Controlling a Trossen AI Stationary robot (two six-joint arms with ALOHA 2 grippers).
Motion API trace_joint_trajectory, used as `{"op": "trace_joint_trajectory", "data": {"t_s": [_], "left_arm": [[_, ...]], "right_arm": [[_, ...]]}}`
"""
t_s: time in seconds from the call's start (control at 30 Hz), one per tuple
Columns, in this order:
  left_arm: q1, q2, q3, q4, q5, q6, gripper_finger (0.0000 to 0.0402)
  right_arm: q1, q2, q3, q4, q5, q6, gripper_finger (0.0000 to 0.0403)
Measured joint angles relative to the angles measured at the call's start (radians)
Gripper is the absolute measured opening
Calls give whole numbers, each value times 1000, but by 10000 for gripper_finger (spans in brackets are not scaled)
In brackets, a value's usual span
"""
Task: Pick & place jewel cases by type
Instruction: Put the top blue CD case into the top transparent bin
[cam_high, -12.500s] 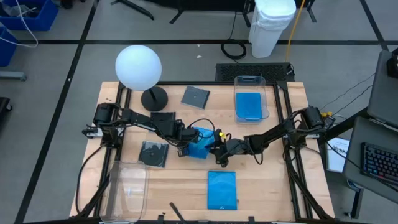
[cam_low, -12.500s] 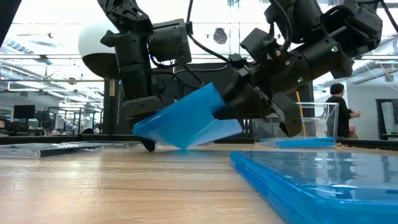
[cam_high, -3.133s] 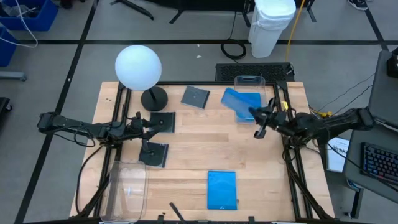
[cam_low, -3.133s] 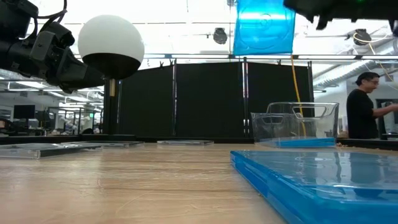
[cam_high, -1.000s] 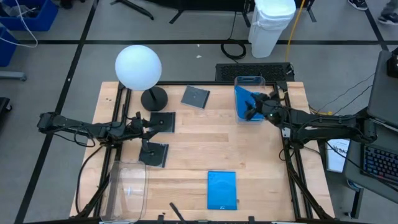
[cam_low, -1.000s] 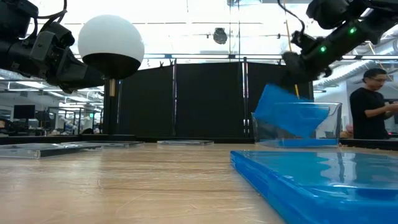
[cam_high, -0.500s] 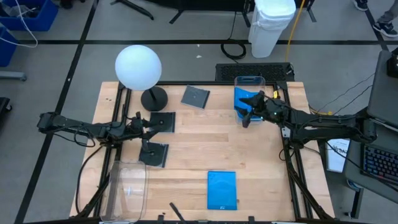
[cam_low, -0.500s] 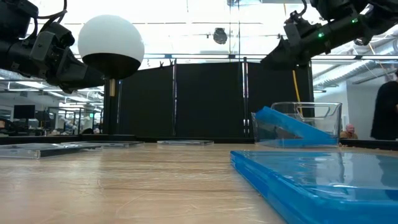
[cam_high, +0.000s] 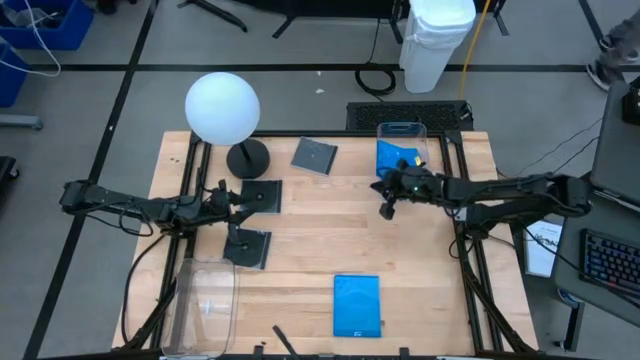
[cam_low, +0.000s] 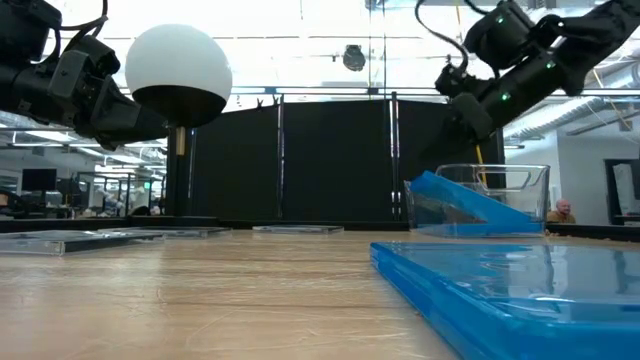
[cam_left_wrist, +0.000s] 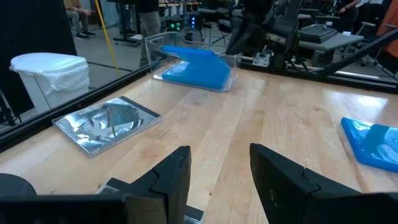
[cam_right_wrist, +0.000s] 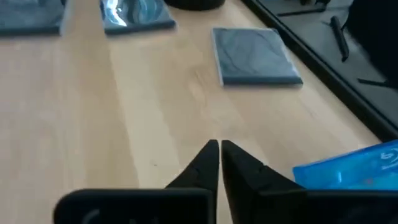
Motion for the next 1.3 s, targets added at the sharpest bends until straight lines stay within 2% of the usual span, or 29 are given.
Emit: {"op": "trace_joint_trajectory", "data": {"t_s": [0.1, 0.23, 0.37, 0.5, 0.63, 0.8, 0.87, 1.0, 1.1, 1.3], "left_arm": [[0, 0, 0, 0, 0, 0, 170], [0, 0, 0, 0, 0, 0, 170], [0, 0, 0, 0, 0, 0, 170], [0, 0, 0, 0, 0, 0, 170], [0, 0, 0, 0, 0, 0, 170], [0, 0, 0, 0, 0, 0, 170], [0, 0, 0, 0, 0, 0, 170], [0, 0, 0, 0, 0, 0, 170], [0, 0, 0, 0, 0, 0, 170], [0, 0, 0, 0, 0, 0, 170]], "right_arm": [[-6, 29, 0, 7, 87, -14, 40], [-15, 46, 1, 15, 281, -33, 63], [-31, 47, 1, 53, 451, -86, 67], [-39, 47, 0, 96, 535, -134, 63], [-39, 47, 0, 98, 533, -143, 65], [-37, 47, 0, 68, 376, -66, 94], [-37, 46, 0, 51, 353, -48, 116], [-40, 45, 1, 5, 362, -45, 164], [-46, 45, 2, -36, 415, -40, 194], [-45, 45, 3, -51, 438, -19, 229]]}}
